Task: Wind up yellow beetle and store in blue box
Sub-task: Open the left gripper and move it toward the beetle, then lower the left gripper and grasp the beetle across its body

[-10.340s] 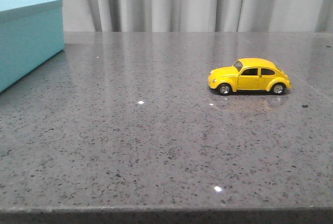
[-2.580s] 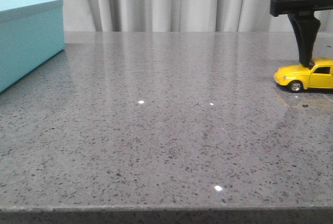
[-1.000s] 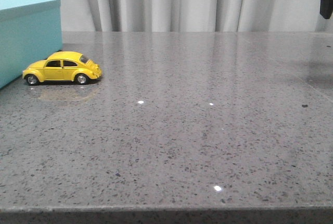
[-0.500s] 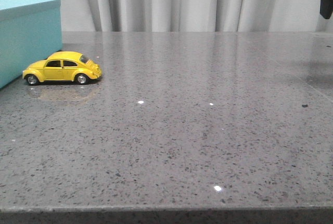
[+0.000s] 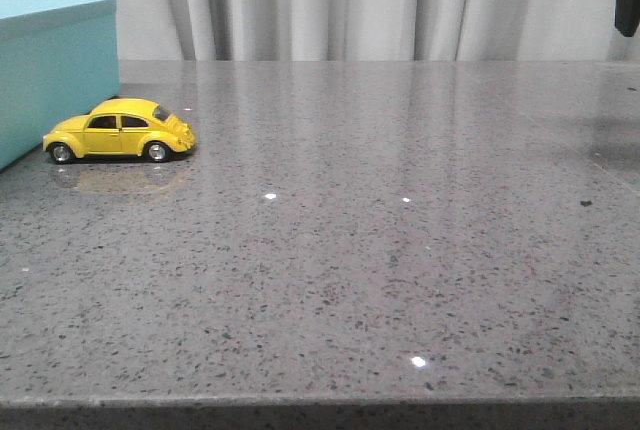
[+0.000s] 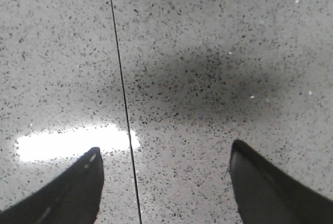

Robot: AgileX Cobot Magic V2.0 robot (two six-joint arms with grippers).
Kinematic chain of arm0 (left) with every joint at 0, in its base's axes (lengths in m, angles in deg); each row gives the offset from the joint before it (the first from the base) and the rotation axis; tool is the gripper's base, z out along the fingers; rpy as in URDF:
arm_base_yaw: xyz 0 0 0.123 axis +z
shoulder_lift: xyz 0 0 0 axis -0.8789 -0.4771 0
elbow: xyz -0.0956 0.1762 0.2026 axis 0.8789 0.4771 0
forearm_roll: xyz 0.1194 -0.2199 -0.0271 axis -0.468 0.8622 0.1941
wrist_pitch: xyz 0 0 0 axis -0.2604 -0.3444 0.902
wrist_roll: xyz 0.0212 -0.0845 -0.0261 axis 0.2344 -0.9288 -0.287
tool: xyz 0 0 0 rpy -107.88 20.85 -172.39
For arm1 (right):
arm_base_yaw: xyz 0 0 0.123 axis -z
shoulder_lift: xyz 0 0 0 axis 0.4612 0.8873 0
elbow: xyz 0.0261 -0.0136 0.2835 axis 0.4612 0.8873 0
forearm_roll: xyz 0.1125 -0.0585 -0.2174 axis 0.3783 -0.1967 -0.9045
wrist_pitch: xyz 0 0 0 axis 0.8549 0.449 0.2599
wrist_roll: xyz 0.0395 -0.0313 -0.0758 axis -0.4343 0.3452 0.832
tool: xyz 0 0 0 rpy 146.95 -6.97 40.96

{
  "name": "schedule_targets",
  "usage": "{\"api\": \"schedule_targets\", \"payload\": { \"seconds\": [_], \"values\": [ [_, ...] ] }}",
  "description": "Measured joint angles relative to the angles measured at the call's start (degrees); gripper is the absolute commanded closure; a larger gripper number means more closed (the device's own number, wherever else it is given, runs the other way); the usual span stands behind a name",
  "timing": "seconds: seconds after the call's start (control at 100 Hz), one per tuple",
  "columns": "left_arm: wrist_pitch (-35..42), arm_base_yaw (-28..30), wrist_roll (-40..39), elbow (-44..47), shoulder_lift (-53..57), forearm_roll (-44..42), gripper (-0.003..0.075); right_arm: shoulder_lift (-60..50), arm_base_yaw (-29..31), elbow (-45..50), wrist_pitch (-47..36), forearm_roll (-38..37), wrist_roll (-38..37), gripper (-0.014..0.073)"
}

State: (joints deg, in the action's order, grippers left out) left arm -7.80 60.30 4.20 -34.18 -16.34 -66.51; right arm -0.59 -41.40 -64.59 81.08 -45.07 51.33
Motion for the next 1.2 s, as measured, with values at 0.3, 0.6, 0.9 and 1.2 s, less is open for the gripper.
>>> {"api": "schedule_targets", "payload": {
  "seconds": [0.3, 0.6, 0.9, 1.2],
  "values": [
    [-3.5, -0.1, 4.0, -5.4, -7.0, 0.2, 0.0277, 0.0, 0.0, 0.0, 0.0, 0.8, 0.0, 0.0085],
    [-7.1, -6.5, 10.9, -10.6, -12.2, 0.2, 0.0277, 0.0, 0.0, 0.0, 0.0, 1.2, 0.0, 0.0085],
    [-14.1, -12.2, 18.7, -17.5, -18.9, 0.4, 0.0276, 0.0, 0.0, 0.0, 0.0, 1.3, 0.0, 0.0085],
    [-20.0, -15.9, 27.4, -23.5, -25.3, 1.2, 0.0277, 0.0, 0.0, 0.0, 0.0, 1.3, 0.0, 0.0085]
  ]
}}
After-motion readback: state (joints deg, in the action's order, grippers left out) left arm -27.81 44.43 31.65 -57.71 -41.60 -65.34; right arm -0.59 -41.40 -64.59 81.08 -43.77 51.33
